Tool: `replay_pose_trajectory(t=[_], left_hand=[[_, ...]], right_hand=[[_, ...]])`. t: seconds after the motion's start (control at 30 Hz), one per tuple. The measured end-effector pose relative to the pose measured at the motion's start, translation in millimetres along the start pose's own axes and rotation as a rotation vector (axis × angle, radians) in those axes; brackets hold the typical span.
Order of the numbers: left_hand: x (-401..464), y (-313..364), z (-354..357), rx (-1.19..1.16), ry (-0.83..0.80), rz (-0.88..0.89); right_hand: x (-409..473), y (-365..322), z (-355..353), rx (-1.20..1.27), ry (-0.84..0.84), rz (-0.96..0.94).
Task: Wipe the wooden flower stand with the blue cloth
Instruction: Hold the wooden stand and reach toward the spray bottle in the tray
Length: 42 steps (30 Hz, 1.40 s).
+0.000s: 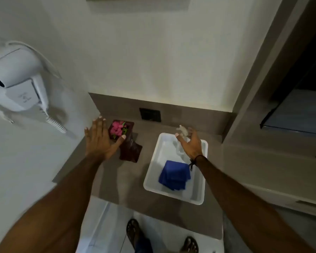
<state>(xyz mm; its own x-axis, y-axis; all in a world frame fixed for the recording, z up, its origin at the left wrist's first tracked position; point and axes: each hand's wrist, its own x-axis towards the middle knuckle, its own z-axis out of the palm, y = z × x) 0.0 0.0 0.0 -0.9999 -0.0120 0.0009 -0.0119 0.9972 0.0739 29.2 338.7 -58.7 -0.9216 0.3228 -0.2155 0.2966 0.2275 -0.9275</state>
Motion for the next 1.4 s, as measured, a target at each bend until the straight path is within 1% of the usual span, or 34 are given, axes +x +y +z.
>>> replay_pose_trajectory(t=[0.07, 0.17, 0.33, 0.47, 0.53, 0.63, 0.73, 0.8, 0.87, 1.0, 1.03, 1.1, 1.13, 1.2, 1.23, 1.33, 1.4], left_hand=[[-4, -3, 5, -0.026, -0.031, -0.059], [-11, -4, 18, -0.064, -0.070, -0.118], [-6, 6, 22, -0.205, -0.110, -0.129], [-11, 9, 30, -0.276, -0.127, -0.118], [-11, 11, 32, -0.314, -0.123, -0.127], [-8, 13, 33, -0.346, -0.108, -0.146], [-7, 15, 33, -0.369, -0.094, -0.155], [-7, 14, 34, -0.374, -0.086, -0.151], [-7, 13, 35, -0.374, -0.085, -0.146], [-7, 13, 36, -0.366, -0.083, -0.151], [-7, 13, 37, -0.365, -0.083, -0.150], [-6, 12, 37, -0.367, -0.081, -0.145], [-6, 11, 37, -0.368, -0.082, -0.143], [-6, 11, 37, -0.370, -0.088, -0.137], [-6, 10, 38, -0.370, -0.088, -0.132], [-5, 9, 39, -0.374, -0.082, -0.129], [-5, 9, 40, -0.376, -0.079, -0.129]], right_hand=[[6, -4, 9, 0.139, 0.020, 0.068], [16, -7, 20, 0.218, 0.051, 0.099], [37, -15, 31, 0.127, 0.049, 0.010], [40, -22, 45, 0.085, 0.040, 0.053], [36, -23, 55, 0.028, -0.027, 0.069], [27, -29, 74, -0.075, -0.183, 0.027], [19, -39, 99, -0.188, -0.259, 0.028], [14, -45, 115, -0.304, -0.258, 0.050], [9, -50, 126, -0.331, -0.240, 0.038], [1, -47, 138, -0.375, -0.183, -0.134], [0, -46, 138, -0.372, -0.180, -0.144], [2, -45, 136, -0.344, -0.178, -0.125], [4, -44, 132, -0.288, -0.164, -0.079], [11, -44, 118, -0.109, -0.119, 0.031], [15, -44, 109, -0.032, -0.096, 0.054], [25, -40, 80, 0.107, 0.004, -0.009], [30, -35, 62, 0.194, 0.092, -0.010]])
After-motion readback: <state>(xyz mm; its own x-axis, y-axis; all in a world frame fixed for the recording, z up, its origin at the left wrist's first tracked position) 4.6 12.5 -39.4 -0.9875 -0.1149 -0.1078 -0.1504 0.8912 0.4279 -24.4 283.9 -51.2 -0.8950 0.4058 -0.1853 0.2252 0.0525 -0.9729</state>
